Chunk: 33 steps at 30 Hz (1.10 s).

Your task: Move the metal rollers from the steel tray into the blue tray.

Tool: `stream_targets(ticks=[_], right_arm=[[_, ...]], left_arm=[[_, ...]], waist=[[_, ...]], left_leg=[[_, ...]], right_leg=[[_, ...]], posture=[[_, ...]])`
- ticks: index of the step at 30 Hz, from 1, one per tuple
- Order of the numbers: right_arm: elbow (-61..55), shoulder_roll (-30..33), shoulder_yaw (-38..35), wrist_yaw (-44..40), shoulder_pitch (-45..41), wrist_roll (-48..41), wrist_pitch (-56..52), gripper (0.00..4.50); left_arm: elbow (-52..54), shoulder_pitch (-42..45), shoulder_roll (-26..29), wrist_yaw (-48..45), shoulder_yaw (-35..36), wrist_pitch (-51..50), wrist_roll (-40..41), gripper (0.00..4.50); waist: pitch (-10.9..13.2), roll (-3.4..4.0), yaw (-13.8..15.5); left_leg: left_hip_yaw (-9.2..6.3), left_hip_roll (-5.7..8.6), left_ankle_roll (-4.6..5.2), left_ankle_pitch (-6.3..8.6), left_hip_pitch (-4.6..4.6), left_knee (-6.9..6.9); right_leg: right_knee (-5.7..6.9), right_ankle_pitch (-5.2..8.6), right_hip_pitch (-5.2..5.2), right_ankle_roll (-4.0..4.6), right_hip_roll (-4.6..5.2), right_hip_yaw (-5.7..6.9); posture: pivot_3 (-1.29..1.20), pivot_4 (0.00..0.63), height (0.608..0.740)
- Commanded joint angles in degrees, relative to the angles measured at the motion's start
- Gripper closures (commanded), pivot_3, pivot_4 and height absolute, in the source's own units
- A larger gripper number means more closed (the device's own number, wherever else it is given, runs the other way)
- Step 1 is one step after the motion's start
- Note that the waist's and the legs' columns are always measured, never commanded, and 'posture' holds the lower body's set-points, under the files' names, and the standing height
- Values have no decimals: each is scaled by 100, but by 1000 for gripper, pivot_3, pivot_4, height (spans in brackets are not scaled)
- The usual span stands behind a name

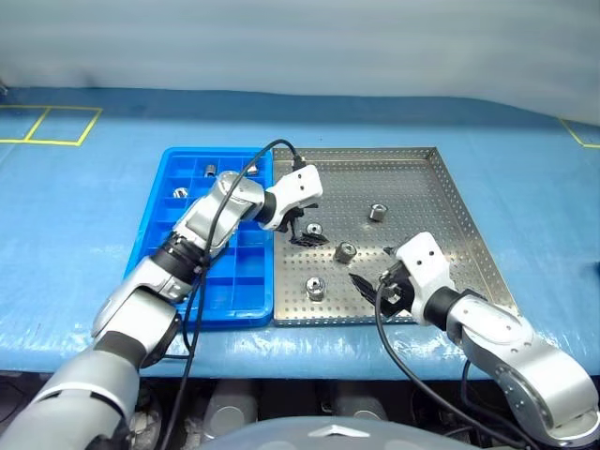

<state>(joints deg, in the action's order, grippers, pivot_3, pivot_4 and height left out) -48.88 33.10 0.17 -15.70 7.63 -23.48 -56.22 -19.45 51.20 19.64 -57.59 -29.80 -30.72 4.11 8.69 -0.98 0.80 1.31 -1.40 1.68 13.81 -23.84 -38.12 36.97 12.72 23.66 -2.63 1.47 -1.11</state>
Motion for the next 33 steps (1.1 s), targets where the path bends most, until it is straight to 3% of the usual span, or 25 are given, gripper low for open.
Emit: stream_targets(ticks=[1, 13, 17, 22, 23, 28, 33], right_arm=[[-360, -75, -106, 93, 114, 68, 108, 0], [-522, -252, -154, 250, 324, 158, 94, 0], [-539, -281, -149, 269, 326, 178, 80, 0], [-506, -332, -119, 270, 283, 216, 82, 0], [-493, -347, -104, 265, 257, 221, 82, 0], [-407, -371, 16, 194, 54, 254, 112, 0], [-305, -380, 233, 105, -294, 265, 98, 0]], left_arm=[[-713, 276, -284, 157, -45, 453, -391, 24], [-2256, 452, -912, 486, 37, 1344, -1090, 24], [-2288, 415, -934, 449, 63, 1402, -1176, 904], [-1882, 339, -751, 331, 114, 1347, -1206, 2629], [-1731, 312, -677, 303, 137, 1347, -1218, 2804], [-740, 138, -446, 266, 674, 918, -852, 2793], [784, -290, -367, 878, 1809, -46, -198, 2793]], waist=[[0, 0, -6], [0, 0, -100], [0, -1, -142], [0, 0, -160], [0, 0, -161], [0, 0, -146], [0, 0, -141]], left_leg=[[0, 0, 0, 0, -1, 0], [1, 0, 2, 1, -7, -8], [1, -1, 2, 1, -7, -8], [1, -2, 2, 1, -6, -8], [1, -3, 2, 1, -6, -8], [1, -13, 2, 1, -8, -8], [-1, -20, 2, 1, -10, -9]], right_leg=[[0, 0, 0, 0, 0, 0], [1, -17, 4, -28, 1, -2], [1, -18, 4, -30, 1, -2], [3, -19, 5, -31, 0, -2], [3, -19, 5, -31, -1, -2], [5, -20, 7, -31, 0, -3], [5, -22, 7, -35, 5, -3]], posture=[[1, 150, 740], [-41, 150, 740], [-41, 150, 740], [-37, 150, 740], [-9, 150, 740], [-9, 150, 740], [42, 150, 740]])
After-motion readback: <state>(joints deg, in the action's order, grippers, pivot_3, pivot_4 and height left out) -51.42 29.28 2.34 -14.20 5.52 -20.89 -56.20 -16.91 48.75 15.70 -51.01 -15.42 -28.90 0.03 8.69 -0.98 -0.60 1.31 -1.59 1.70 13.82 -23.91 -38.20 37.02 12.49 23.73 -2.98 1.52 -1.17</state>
